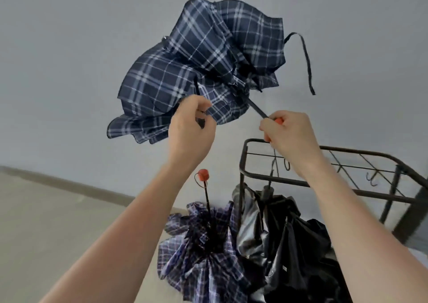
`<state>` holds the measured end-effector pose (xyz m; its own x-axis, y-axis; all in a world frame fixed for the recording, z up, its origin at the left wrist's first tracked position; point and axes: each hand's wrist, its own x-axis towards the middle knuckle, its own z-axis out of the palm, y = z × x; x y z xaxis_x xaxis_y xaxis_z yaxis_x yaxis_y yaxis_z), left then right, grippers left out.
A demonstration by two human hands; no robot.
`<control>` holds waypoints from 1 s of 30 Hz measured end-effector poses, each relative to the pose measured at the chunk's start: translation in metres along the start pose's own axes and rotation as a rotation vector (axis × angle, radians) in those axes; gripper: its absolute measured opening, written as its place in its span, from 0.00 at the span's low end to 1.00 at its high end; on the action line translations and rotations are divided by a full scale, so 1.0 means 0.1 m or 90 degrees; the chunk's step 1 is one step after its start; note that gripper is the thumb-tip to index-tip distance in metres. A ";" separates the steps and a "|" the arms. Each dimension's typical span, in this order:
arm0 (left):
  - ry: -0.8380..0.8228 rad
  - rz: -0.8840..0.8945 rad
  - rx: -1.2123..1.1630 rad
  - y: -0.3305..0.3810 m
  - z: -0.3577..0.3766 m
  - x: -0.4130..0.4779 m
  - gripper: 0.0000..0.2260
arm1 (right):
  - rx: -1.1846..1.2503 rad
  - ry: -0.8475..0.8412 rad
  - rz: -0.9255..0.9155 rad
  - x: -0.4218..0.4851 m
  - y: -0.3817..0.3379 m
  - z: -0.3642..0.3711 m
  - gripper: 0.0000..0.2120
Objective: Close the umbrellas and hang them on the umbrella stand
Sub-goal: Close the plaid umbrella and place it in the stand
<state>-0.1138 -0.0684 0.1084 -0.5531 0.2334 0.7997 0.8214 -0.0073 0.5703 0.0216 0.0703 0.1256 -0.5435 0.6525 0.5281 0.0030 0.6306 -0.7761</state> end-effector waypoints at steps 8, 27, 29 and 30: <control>-0.059 0.051 0.193 -0.35 -0.84 -0.07 0.22 | -0.044 -0.162 -0.001 -0.03 -0.04 0.79 0.11; -0.189 -0.302 0.377 -1.85 -1.35 -1.50 0.10 | -0.061 -0.440 -0.048 -0.64 0.05 1.68 0.09; -0.179 -0.302 0.354 -1.83 -1.33 -1.59 0.08 | -0.070 -0.357 -0.073 -0.69 0.08 1.76 0.12; -0.173 -0.302 0.337 -1.81 -1.31 -1.63 0.10 | -0.076 -0.346 -0.075 -0.71 0.10 1.79 0.13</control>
<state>-0.1906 -0.2329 -0.1007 -0.8664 0.3267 0.3778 0.4987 0.6054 0.6203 -0.0899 -0.0451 0.0186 -0.8999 0.2839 0.3309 -0.0068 0.7498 -0.6617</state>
